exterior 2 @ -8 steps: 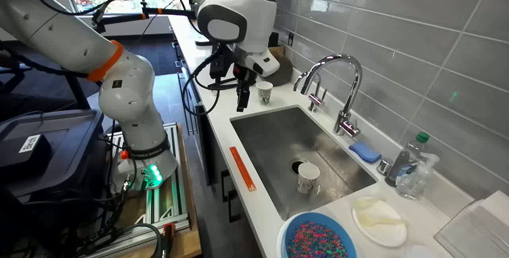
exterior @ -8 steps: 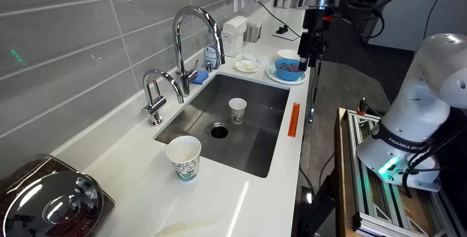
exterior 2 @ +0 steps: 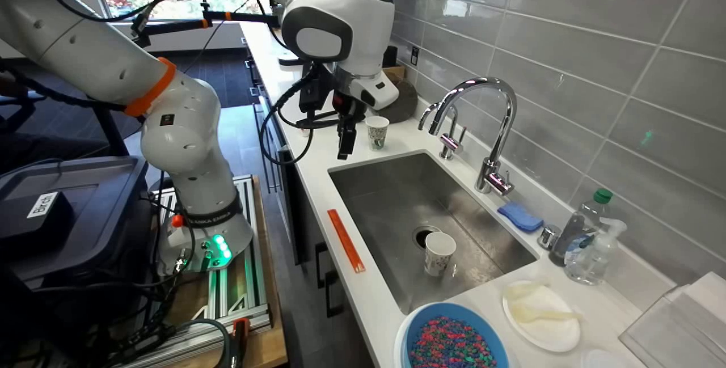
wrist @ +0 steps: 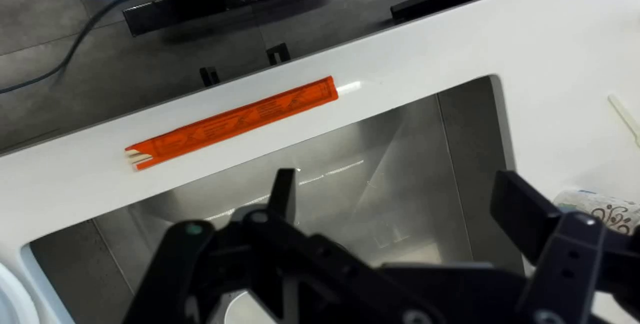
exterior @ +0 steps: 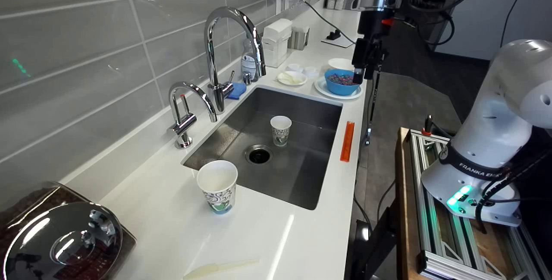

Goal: Pick up the plastic knife and put it on the white plate on the right

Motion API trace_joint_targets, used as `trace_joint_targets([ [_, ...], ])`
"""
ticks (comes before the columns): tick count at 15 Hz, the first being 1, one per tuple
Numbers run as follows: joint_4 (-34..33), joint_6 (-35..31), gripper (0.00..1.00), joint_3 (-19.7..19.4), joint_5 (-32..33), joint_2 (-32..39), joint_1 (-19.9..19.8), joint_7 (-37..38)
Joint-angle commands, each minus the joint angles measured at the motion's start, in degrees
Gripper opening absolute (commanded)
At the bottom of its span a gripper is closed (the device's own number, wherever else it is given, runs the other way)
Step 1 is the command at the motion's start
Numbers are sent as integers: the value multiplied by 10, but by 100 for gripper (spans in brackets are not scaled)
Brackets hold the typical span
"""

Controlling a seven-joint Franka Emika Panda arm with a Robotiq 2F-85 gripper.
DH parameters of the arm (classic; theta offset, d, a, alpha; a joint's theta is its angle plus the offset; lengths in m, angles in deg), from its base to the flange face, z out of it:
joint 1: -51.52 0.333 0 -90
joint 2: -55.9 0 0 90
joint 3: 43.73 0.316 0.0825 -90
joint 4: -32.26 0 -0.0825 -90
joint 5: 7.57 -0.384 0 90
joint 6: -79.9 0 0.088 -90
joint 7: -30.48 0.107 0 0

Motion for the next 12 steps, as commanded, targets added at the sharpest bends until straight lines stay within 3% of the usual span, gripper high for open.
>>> trace_joint_targets([
  [1,-1,2,100,11,-7,1,-11,-6],
  [4,-1,2,100,13,-11,3,-5,-9],
  [12,-1,-7,100,102,-35,21,83,-11],
])
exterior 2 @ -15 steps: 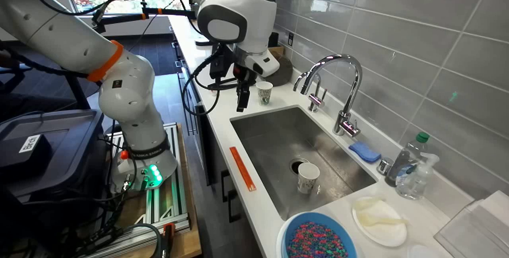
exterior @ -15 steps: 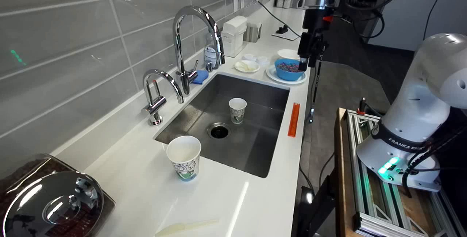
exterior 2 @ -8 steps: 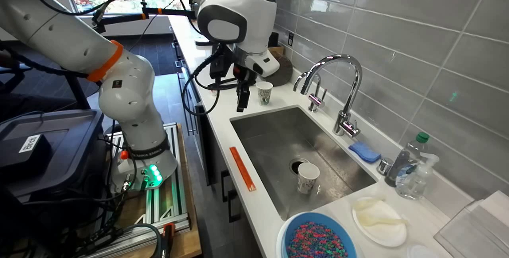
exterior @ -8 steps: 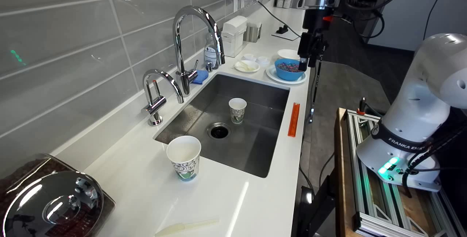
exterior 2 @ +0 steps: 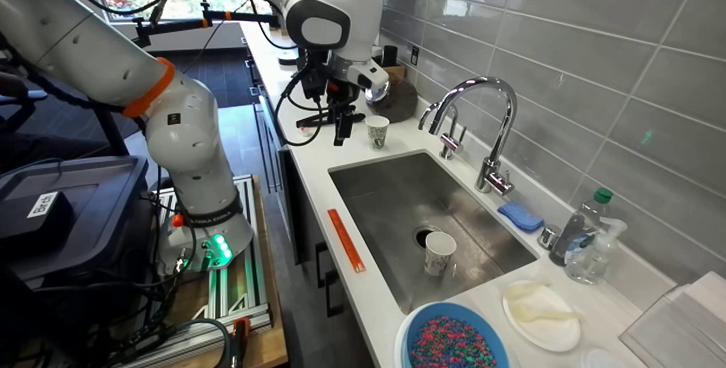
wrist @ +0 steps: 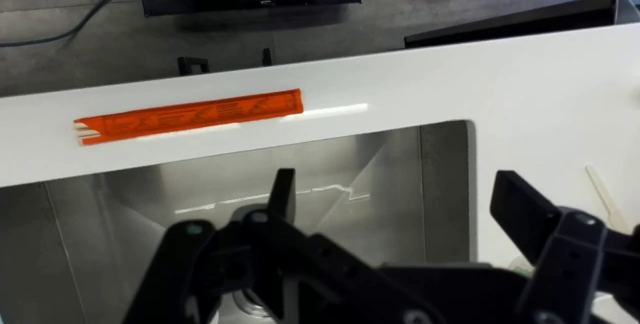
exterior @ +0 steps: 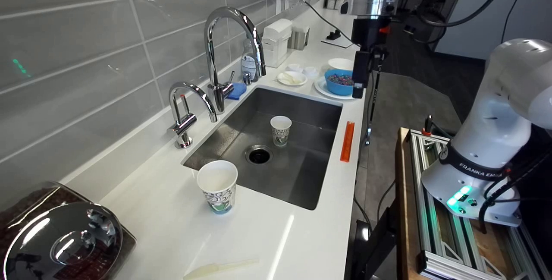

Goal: Pick up the plastic knife and put it on the white plate on the right

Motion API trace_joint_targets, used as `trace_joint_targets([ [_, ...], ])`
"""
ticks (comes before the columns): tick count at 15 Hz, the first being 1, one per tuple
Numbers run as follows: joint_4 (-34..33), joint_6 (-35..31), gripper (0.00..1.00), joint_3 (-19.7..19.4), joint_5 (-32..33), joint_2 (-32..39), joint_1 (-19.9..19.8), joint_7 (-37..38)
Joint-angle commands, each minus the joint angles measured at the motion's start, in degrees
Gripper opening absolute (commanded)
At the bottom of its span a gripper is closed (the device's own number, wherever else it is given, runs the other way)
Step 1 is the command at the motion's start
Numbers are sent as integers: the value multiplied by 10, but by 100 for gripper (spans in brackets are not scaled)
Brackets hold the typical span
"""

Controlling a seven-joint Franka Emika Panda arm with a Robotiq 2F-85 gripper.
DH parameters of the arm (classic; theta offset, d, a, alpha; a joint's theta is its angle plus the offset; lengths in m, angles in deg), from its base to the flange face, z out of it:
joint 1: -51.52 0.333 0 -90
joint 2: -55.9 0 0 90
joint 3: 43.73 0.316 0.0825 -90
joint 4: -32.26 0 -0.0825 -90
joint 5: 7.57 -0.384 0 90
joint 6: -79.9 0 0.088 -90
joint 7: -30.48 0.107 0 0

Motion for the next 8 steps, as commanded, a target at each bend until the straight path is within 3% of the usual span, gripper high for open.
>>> trace_joint_targets([
  [1,-1,-7,100,32,-26,14,38,-6],
  [6,-1,-10,100,63,-45,34,82,-11],
  [8,-1,1,100,64,-30,22,73,-2],
])
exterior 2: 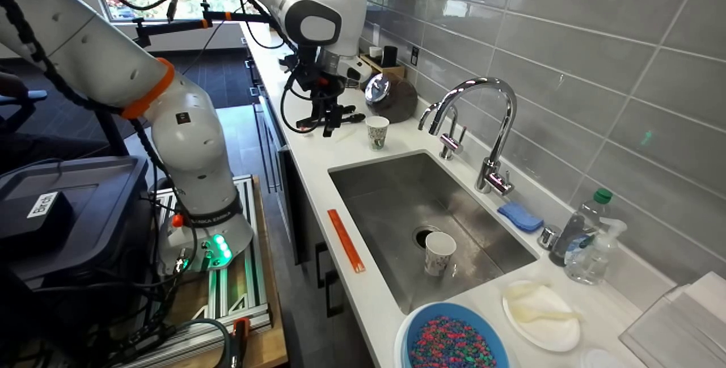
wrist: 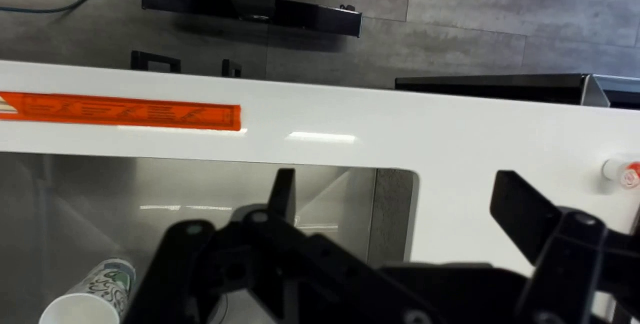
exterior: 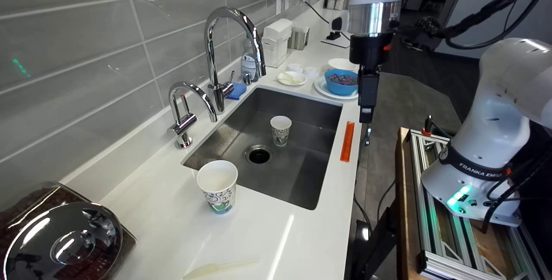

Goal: Pick up the plastic knife and put it on the white plate on the right

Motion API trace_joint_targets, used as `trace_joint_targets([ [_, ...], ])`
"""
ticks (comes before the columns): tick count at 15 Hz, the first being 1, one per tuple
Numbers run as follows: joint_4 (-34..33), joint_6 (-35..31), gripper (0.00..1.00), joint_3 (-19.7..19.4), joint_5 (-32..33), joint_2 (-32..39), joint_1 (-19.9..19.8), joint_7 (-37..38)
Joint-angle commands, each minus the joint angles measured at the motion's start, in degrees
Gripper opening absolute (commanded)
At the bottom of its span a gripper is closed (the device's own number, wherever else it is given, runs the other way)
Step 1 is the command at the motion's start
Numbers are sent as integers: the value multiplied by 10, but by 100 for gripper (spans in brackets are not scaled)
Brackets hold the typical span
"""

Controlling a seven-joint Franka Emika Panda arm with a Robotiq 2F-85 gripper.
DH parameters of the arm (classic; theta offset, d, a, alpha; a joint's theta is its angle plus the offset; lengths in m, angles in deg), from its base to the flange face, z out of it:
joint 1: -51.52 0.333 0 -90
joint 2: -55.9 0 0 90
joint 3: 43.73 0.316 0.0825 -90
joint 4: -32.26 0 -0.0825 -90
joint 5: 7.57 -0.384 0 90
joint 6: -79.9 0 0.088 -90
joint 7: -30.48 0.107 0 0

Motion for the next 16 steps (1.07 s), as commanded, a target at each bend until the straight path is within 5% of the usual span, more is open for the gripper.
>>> trace_joint_targets([
  [1,-1,3,100,7,-2,2,0,-2],
  [6,-1,3,100,9,-1,4,2,-4],
  [16,-74,-80,100,125,-21,154,121,-21],
])
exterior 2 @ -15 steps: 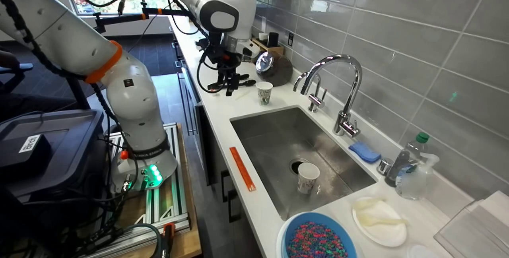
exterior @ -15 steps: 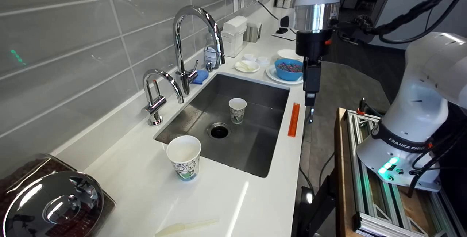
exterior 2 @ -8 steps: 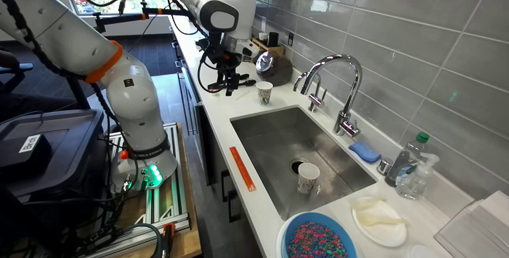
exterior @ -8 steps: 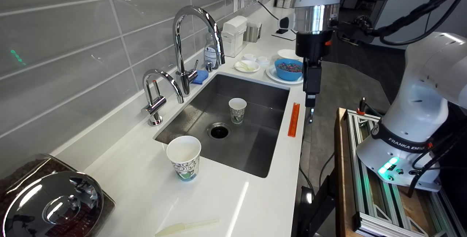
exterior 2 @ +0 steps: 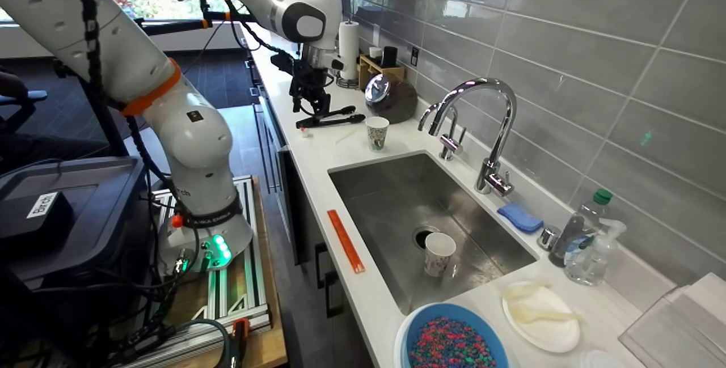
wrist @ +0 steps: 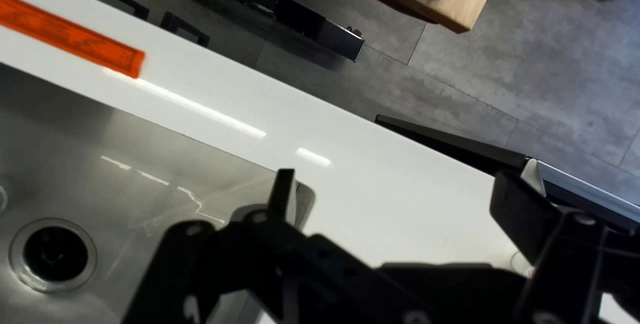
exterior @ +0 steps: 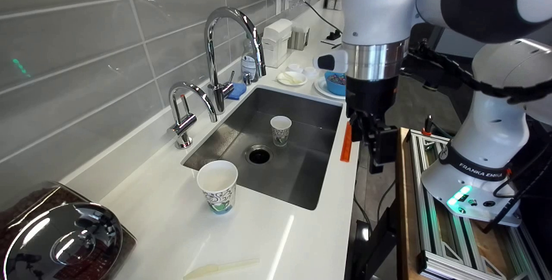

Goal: Pick up the plastic knife and put it on the white plate on the right

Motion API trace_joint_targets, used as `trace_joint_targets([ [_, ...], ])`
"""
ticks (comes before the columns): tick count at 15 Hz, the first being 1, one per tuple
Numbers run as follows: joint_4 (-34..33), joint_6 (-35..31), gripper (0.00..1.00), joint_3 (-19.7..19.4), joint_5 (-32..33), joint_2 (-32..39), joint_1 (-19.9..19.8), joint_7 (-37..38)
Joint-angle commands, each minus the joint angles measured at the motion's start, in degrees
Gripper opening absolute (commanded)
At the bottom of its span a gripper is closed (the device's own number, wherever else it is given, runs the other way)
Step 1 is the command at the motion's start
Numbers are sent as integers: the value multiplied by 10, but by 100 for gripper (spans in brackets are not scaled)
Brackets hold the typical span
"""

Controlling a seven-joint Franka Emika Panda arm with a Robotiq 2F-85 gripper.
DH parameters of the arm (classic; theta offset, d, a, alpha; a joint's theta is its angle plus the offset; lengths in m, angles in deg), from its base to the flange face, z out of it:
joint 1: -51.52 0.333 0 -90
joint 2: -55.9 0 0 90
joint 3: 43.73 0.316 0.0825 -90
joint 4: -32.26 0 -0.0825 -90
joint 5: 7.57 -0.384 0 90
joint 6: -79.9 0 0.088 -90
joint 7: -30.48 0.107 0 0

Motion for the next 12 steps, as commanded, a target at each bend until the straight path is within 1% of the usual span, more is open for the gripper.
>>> trace_joint_targets([
  [1,-38,-45,100,30,-1,72,20,-9],
  [2,-46,-44,100,33,1,83,22,-12],
  [3,-23,-34,100,27,0,45,17,-1],
  [6,-41,-37,100,34,0,71,20,-4],
  [10,-44,-37,100,34,0,75,20,-6],
  [12,-57,-50,100,39,-5,102,26,-15],
])
